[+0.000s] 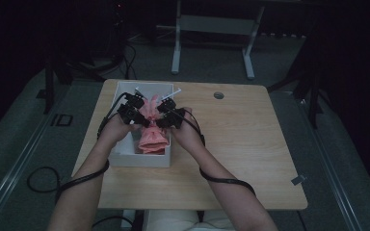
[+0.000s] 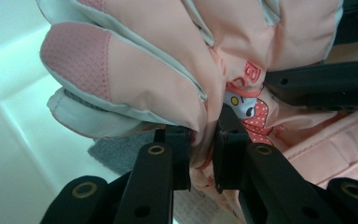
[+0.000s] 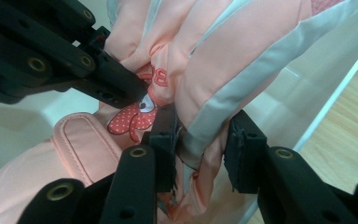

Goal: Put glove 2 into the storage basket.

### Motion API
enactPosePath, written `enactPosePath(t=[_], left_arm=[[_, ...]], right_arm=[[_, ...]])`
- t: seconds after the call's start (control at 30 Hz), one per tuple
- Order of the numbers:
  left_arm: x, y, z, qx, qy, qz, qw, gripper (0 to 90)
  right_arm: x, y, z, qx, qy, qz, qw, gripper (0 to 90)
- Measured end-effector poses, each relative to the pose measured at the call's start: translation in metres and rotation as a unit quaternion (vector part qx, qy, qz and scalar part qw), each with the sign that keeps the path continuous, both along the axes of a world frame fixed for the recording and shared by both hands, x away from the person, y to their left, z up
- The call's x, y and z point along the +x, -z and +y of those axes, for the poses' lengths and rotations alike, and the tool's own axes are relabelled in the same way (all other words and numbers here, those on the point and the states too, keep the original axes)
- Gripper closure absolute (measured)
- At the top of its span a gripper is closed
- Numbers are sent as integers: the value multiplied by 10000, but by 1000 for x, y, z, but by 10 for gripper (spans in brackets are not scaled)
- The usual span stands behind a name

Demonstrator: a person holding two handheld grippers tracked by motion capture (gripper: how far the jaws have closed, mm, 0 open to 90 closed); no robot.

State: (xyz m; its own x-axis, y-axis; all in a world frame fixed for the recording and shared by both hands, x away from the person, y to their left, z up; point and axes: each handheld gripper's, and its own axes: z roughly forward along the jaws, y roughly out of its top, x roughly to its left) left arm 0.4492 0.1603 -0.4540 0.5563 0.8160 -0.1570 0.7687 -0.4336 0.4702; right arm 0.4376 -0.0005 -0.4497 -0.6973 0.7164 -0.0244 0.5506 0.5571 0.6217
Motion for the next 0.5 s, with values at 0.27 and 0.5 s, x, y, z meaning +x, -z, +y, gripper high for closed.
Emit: enactPosePath(t=[0.27, 0.5], left_arm=[[5, 10, 1, 78, -181, 175, 9997, 760], [7, 16, 3, 143, -311, 261, 9991, 695]], right_arm=[[3, -2, 12, -542, -95, 92, 9984, 555], [10, -3, 19, -801, -110, 216, 9965, 510]])
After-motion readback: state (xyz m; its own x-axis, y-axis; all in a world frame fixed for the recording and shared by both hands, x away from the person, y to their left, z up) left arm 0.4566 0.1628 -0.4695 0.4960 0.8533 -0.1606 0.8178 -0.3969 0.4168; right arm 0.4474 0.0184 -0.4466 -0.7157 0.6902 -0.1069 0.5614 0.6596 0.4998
